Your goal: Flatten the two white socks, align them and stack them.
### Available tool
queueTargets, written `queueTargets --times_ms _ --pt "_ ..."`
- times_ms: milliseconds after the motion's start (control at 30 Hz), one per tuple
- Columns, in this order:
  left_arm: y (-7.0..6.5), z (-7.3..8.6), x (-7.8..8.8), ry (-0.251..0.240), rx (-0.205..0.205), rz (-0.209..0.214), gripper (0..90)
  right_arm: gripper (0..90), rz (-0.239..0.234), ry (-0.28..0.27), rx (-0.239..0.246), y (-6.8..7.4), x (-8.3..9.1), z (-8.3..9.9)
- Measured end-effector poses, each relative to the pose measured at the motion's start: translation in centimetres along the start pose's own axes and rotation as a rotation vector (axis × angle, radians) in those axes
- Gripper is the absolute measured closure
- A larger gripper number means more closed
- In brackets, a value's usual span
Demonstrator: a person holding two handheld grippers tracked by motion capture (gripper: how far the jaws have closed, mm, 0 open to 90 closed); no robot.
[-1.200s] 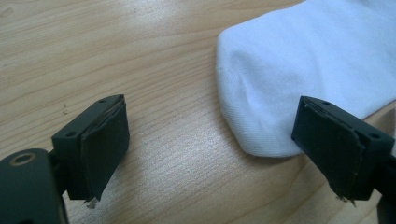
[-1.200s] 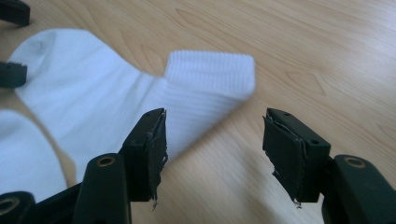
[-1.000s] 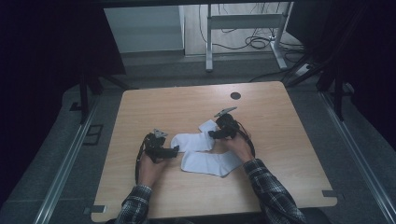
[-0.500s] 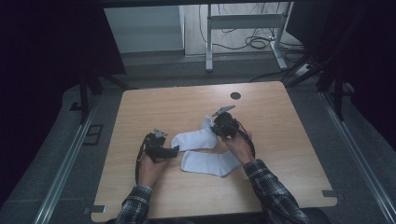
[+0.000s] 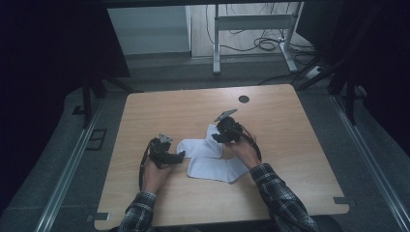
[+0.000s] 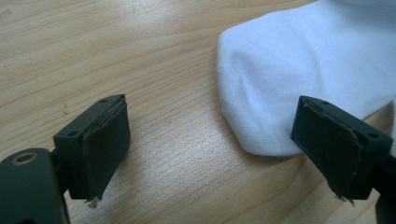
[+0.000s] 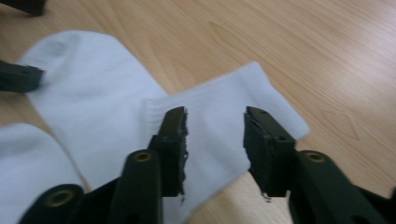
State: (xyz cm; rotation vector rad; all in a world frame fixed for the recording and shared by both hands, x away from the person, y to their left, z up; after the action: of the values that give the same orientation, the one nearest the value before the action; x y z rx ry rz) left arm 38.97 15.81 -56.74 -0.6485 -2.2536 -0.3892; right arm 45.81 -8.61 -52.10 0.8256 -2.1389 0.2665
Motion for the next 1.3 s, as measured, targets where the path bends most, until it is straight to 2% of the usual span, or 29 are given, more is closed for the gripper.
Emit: queueTargets --times_ms 133,267,367,433,533,600,667,733,767,833,867,933,967,1033,1100,1200,1300 --pt "0.0 0.0 0.0 0.0 0.001 0.0 12.0 74.8 -0.027 0.013 -0.048 -1.6 -1.0 0.7" --pt "0.0 0.0 0.0 0.0 0.001 0.0 12.0 74.7 -0.047 0.01 -0.061 -2.1 -2.3 1.7" --pt "0.0 0.0 0.0 0.0 0.001 -0.001 12.0 74.1 -0.033 0.003 -0.074 -2.3 -2.2 1.9" --pt "0.0 0.0 0.0 -0.001 0.001 -0.001 12.0 72.4 0.006 0.018 -0.073 -2.6 -1.7 2.2" --pt "0.0 0.0 0.0 -0.001 0.001 -0.001 12.1 72.6 0.028 0.038 -0.095 -3.3 -0.7 2.9" --pt "0.0 0.0 0.0 -0.001 0.002 -0.002 12.1 72.4 0.028 0.05 -0.115 -3.7 0.1 3.6" --pt "0.1 -0.1 -0.1 -0.001 0.003 -0.002 12.1 69.8 0.005 0.069 -0.128 -3.9 0.8 4.4" --pt "0.1 -0.1 -0.1 0.0 0.004 -0.004 12.3 66.5 -0.031 0.091 -0.125 -3.8 1.4 4.7" --pt "0.1 -0.2 -0.2 -0.001 0.004 -0.004 12.4 64.6 -0.032 0.101 -0.113 -3.8 1.7 4.8" --pt "0.2 -0.2 -0.2 -0.006 0.011 -0.005 13.5 63.7 -0.02 0.077 -0.105 -4.2 2.4 4.6" --pt "0.4 -0.3 -0.1 0.002 0.012 -0.007 14.9 62.1 -0.024 0.062 -0.116 -4.6 2.7 4.4" --pt "0.9 -0.6 0.1 -0.007 0.035 -0.006 24.9 60.5 -0.004 0.034 -0.139 -5.6 3.2 3.9" --pt "1.2 -0.7 0.2 -0.024 0.047 -0.008 27.8 59.3 0.014 0.02 -0.154 -6.3 3.4 3.7" --pt "1.8 -1.0 0.6 -0.066 0.075 -0.012 31.7 58.8 0.017 0.012 -0.19 -7.5 3.4 3.6" --pt "2.2 -1.1 0.9 -0.1 0.1 -0.005 34.3 57.3 0.016 0.003 -0.196 -8.1 3.1 3.6" --pt "2.6 -1.3 1.3 -0.131 0.121 0.003 38.9 57.1 0.015 -0.015 -0.199 -8.3 2.5 3.7" --pt "2.9 -1.4 1.1 -0.136 0.132 0.013 44.4 56.4 0.027 -0.016 -0.184 -7.9 1.7 3.7"
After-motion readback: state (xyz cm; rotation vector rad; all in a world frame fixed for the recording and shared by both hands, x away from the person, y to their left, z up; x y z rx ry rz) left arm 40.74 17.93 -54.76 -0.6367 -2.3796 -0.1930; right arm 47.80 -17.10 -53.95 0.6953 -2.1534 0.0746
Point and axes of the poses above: each handheld gripper's, and its own axes: x roughly backward along the jaws, z roughly out of its underside, y roughly to its left, the point moved 3 cm from there along -x, roughly forward along the jaws, and after that the axes turned 10 degrees about -x, right-handed, at the moved point
